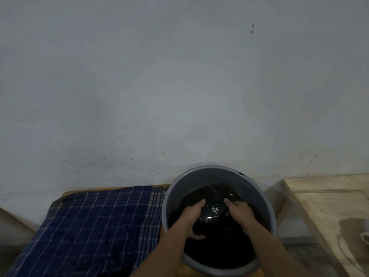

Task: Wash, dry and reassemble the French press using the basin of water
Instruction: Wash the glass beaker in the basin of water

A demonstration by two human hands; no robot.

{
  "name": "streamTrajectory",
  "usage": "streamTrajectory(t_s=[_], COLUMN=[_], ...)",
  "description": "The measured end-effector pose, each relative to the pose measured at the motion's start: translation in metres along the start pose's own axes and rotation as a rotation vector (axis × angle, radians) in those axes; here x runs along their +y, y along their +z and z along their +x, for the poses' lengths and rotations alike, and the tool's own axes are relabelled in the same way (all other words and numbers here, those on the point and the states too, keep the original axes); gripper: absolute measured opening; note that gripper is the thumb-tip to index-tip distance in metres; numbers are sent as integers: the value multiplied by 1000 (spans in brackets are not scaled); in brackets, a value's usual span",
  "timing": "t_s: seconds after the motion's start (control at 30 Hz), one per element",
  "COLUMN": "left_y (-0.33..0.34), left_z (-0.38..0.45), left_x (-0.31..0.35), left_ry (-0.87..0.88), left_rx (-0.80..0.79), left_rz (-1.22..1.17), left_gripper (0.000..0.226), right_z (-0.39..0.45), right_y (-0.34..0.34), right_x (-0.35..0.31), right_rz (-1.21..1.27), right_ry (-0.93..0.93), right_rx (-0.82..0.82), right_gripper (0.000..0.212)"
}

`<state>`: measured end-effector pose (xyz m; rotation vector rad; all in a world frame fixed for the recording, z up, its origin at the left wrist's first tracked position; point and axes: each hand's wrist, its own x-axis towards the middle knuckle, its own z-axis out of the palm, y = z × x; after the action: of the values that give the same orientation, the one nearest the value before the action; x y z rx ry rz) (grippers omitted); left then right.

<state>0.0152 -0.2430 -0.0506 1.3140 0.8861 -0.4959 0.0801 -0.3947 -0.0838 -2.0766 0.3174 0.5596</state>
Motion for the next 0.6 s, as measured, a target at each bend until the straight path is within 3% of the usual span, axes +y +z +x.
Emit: streamTrajectory(t_s=[0.1, 0.2, 0.27, 0.37, 0.43, 0.5, 0.6], left_y=[1, 5, 3, -1, -3, -2, 1], left_z=[8, 12, 11, 12, 14, 21, 19], left_x=[-4, -6, -4, -3, -3, -3, -3], left_ry=[138, 232, 183, 38, 40, 98, 136], left_rx=[-27, 25, 89, 114, 60, -9, -2], left_rz=[129, 105, 24, -28, -20, -24, 56], left_gripper=[76, 67, 68, 74, 77, 99, 94], right_z=[-4, -1, 4, -2, -5, -5, -1], right_y=[0, -1, -1, -3, -3, -2, 0], right_x=[0, -1, 0, -3, -6, -6, -3], right_rz=[-40, 91, 190, 133, 120, 201, 212], right_ry=[15, 24, -29, -93, -115, -73, 7], right_rx=[94, 79, 41, -31, -39, 1, 19], right_gripper=[43, 38, 34, 34, 35, 35, 35])
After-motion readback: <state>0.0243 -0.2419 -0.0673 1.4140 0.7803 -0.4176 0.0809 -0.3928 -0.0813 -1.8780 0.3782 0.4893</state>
